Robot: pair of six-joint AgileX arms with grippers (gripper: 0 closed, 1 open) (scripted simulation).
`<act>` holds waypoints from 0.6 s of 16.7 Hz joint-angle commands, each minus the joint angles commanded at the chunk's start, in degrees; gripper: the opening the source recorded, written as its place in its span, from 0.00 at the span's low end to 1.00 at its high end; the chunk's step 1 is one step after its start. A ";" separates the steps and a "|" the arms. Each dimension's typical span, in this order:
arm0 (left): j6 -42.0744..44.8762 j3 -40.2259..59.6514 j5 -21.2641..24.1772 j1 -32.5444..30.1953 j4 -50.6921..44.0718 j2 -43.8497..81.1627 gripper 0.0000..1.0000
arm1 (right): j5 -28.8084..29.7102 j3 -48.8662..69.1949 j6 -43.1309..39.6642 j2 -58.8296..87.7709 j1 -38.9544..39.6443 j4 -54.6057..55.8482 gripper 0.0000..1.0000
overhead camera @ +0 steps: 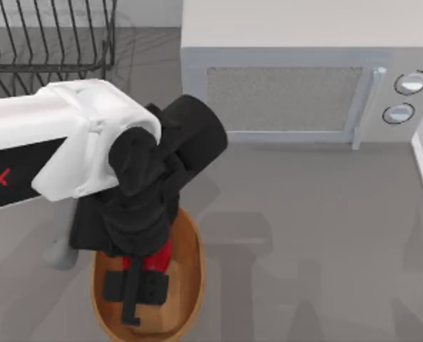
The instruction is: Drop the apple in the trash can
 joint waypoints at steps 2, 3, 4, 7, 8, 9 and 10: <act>-0.01 -0.11 -0.01 0.01 0.12 0.04 0.00 | 0.00 0.00 0.00 0.00 0.00 0.00 1.00; -0.01 -0.11 -0.01 0.01 0.12 0.04 0.00 | 0.00 0.00 0.00 0.00 0.00 0.00 1.00; -0.01 -0.11 -0.01 0.01 0.12 0.04 0.00 | 0.00 0.00 0.00 0.00 0.00 0.00 1.00; -0.01 -0.11 -0.01 0.01 0.12 0.04 0.23 | 0.00 0.00 0.00 0.00 0.00 0.00 1.00; -0.01 -0.11 -0.01 0.01 0.12 0.04 0.30 | 0.00 0.00 0.00 0.00 0.00 0.00 1.00; -0.01 -0.11 -0.01 0.01 0.12 0.04 0.38 | 0.00 0.00 0.00 0.00 0.00 0.00 1.00; -0.01 -0.11 -0.01 0.01 0.12 0.04 0.45 | 0.00 0.00 0.00 0.00 0.00 0.00 1.00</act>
